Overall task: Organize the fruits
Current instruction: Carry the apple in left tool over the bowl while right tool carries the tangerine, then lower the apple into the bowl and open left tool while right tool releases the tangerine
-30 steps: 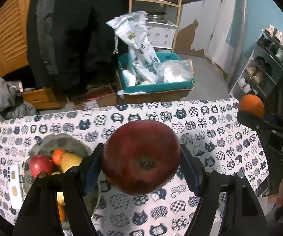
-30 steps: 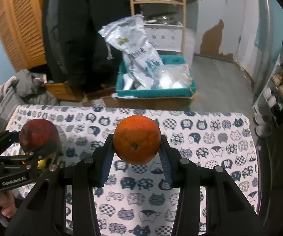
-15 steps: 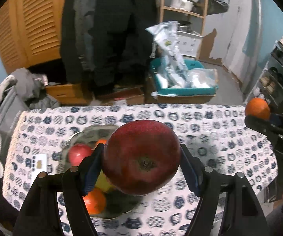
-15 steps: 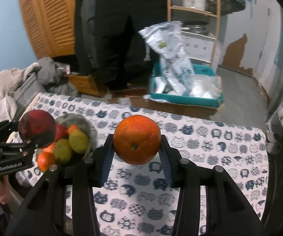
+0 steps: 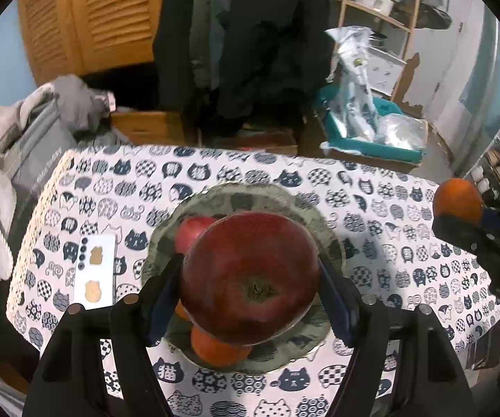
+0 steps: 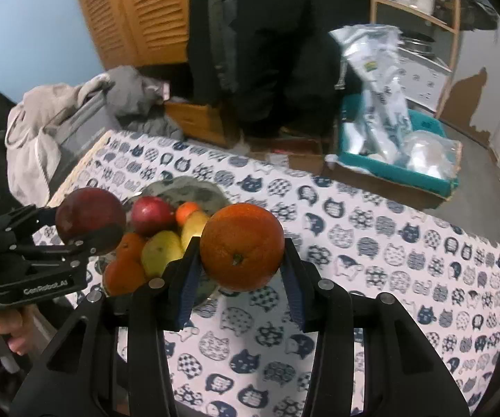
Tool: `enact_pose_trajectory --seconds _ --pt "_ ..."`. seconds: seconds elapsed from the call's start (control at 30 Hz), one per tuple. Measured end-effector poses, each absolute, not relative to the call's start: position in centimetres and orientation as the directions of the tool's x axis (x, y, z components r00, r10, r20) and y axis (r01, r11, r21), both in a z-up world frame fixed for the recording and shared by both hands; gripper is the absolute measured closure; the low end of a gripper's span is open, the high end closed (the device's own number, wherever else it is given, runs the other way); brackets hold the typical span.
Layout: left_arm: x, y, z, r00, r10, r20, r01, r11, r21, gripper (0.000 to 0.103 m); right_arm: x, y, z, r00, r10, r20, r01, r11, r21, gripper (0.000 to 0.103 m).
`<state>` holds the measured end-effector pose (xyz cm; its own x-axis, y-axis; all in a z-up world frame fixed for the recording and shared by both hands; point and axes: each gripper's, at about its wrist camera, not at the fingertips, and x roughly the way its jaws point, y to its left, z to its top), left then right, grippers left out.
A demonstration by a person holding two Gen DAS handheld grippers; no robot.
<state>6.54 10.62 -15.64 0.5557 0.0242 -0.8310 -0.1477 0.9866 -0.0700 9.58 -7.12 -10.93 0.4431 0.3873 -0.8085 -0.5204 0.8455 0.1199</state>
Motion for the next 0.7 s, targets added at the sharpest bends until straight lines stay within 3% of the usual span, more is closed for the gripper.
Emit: enact_pose_trajectory --seconds 0.7 --pt "8.4 15.0 -22.3 0.433 -0.044 -0.901 -0.201 0.969 -0.143 0.028 10.3 -0.5 -16.8 0.315 0.372 -0.873 -0.571 0.809 0.139 0.06"
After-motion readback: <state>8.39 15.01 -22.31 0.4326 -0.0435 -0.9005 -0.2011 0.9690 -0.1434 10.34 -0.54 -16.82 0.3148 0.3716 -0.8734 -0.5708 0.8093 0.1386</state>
